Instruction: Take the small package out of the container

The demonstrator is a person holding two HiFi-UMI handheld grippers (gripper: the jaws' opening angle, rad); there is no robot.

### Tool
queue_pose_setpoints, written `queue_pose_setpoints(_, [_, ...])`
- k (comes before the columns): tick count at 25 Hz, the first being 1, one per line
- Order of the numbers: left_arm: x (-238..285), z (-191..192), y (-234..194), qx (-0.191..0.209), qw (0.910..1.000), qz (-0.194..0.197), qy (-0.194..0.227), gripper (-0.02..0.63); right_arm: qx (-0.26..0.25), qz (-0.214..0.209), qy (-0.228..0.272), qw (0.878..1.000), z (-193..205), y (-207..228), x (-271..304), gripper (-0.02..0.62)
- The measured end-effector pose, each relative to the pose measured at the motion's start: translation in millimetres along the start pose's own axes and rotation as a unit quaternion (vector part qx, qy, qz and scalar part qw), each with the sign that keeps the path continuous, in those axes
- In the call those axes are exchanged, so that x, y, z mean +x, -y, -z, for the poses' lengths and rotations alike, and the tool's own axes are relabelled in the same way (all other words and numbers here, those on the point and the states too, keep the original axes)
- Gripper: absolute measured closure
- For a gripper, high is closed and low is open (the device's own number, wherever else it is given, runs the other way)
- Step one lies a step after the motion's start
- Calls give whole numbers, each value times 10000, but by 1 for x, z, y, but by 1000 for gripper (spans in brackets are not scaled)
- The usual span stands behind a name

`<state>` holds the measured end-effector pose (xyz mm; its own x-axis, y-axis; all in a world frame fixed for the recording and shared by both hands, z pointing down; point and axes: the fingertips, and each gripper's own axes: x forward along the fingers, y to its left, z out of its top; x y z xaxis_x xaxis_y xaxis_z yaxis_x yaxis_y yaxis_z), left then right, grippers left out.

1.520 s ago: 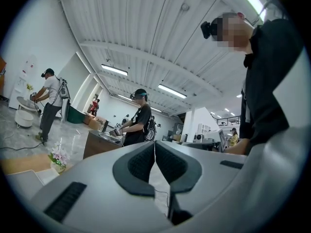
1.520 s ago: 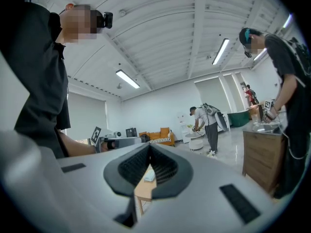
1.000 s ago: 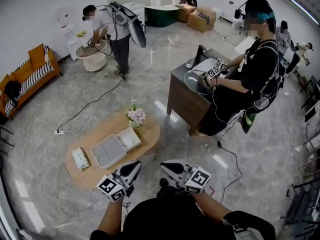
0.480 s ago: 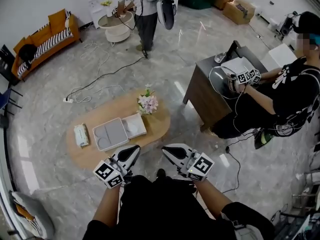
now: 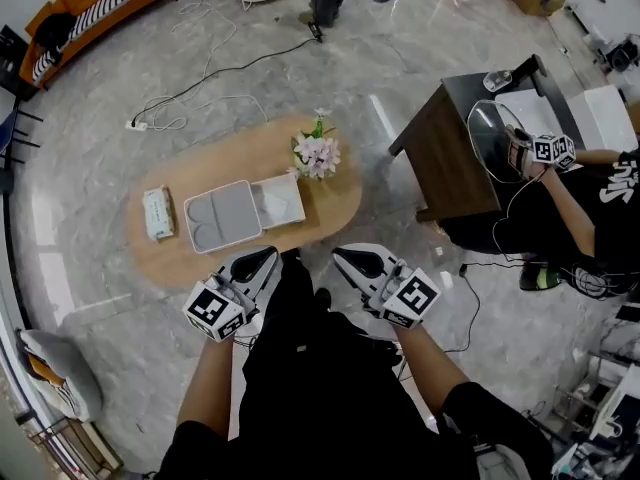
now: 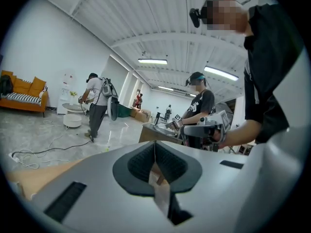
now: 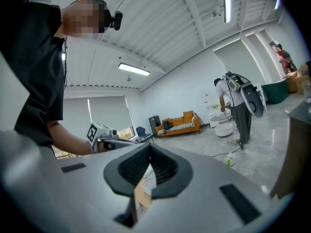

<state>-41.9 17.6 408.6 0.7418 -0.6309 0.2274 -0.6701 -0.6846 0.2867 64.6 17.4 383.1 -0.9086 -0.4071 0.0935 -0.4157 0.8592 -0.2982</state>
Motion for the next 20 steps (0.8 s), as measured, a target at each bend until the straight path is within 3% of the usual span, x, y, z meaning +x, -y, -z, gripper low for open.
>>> queue_pose_setpoints(11, [58, 63, -137, 357, 9934, 229, -1065, 588, 211, 167, -668, 9974, 40, 97, 91, 583])
queue_pose_setpoints(16, [86, 91, -179, 858, 9830, 544, -1529, 586, 193, 305, -903, 9953, 61, 139, 121, 583])
queue_pose_setpoints(20, [101, 119, -203, 1037, 9744, 746, -1848, 584, 80, 354, -1092, 9934, 82, 162, 137, 583])
